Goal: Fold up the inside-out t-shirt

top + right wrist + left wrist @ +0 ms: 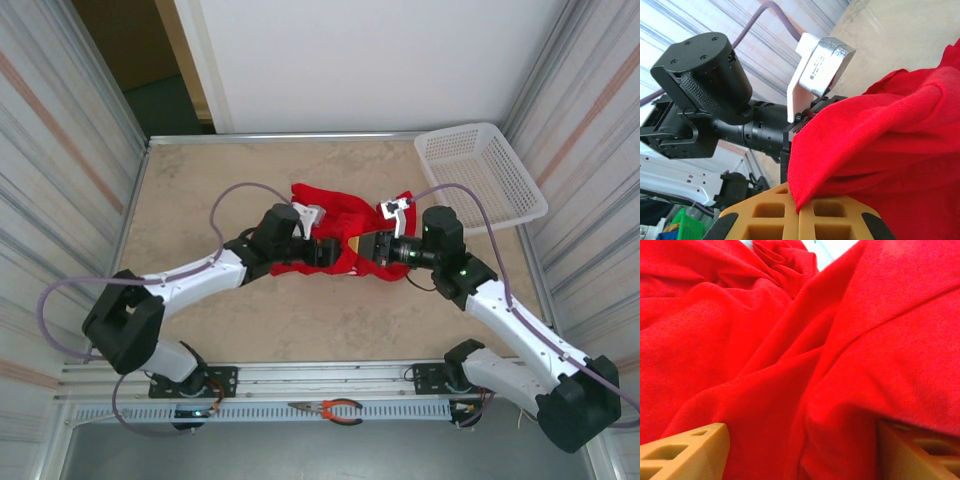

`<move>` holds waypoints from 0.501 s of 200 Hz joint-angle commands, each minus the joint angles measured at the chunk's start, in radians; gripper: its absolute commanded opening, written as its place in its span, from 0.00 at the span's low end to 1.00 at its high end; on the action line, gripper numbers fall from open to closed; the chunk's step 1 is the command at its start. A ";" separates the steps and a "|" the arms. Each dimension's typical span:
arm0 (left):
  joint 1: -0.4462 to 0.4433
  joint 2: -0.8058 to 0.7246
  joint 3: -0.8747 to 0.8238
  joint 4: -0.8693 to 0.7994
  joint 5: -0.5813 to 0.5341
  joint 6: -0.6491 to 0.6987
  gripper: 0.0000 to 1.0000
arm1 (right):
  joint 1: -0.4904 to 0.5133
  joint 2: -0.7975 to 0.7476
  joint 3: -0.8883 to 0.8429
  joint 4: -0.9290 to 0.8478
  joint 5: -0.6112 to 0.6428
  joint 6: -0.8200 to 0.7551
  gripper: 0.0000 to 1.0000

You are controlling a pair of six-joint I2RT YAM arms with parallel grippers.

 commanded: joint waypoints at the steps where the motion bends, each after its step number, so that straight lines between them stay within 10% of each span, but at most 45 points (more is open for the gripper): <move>1: -0.010 0.020 0.008 0.129 0.138 0.034 0.58 | -0.012 -0.014 -0.016 0.027 0.025 0.012 0.00; 26: 0.021 -0.019 -0.036 0.225 0.263 0.008 0.00 | -0.064 -0.017 -0.056 0.020 0.098 0.028 0.00; 84: 0.130 -0.160 -0.101 0.465 0.613 -0.152 0.00 | -0.139 0.243 -0.100 0.073 0.280 0.115 0.00; 100: 0.134 -0.166 -0.089 0.490 0.656 -0.172 0.00 | -0.120 0.312 -0.036 0.020 0.278 0.103 0.28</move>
